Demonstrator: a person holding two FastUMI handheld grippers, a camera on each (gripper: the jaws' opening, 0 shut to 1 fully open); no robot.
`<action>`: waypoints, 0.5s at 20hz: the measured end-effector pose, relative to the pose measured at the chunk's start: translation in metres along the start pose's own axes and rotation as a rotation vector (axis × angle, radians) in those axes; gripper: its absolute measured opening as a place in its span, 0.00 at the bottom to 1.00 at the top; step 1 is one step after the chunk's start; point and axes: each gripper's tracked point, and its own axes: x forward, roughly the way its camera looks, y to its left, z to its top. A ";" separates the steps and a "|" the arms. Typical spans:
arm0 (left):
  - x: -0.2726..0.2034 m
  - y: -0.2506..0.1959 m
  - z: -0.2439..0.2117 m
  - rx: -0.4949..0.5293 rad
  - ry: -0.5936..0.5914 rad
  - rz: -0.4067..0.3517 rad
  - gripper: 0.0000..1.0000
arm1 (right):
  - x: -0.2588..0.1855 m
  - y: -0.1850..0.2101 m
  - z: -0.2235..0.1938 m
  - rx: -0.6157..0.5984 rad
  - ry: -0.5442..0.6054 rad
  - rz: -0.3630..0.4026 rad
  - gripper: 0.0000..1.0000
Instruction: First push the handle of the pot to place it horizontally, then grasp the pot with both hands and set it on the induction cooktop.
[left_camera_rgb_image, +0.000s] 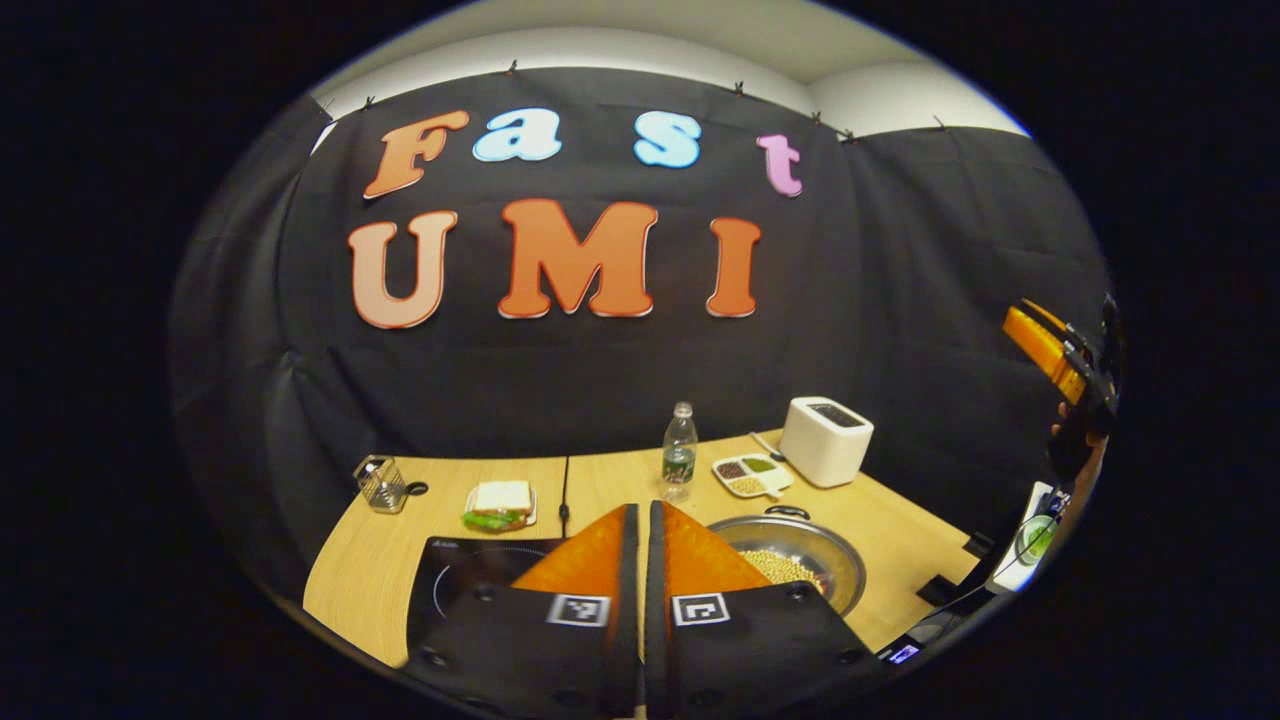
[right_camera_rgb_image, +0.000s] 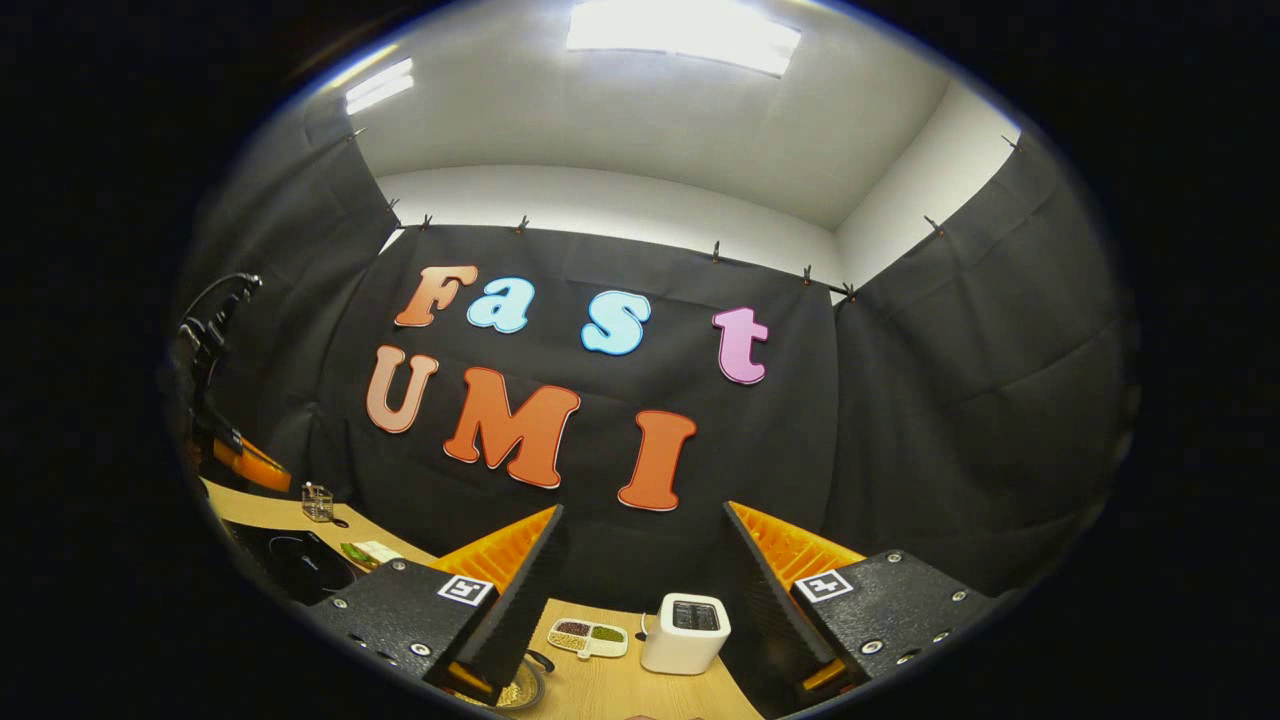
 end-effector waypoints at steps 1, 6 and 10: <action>0.001 -0.009 -0.016 -0.024 0.059 -0.021 0.08 | -0.002 -0.002 -0.003 0.004 0.002 0.000 0.94; 0.009 -0.024 -0.087 -0.147 0.349 -0.028 0.08 | -0.007 -0.009 -0.018 0.009 0.020 -0.003 0.94; 0.011 -0.034 -0.123 -0.210 0.485 -0.036 0.08 | -0.009 -0.008 -0.030 0.012 0.035 0.002 0.94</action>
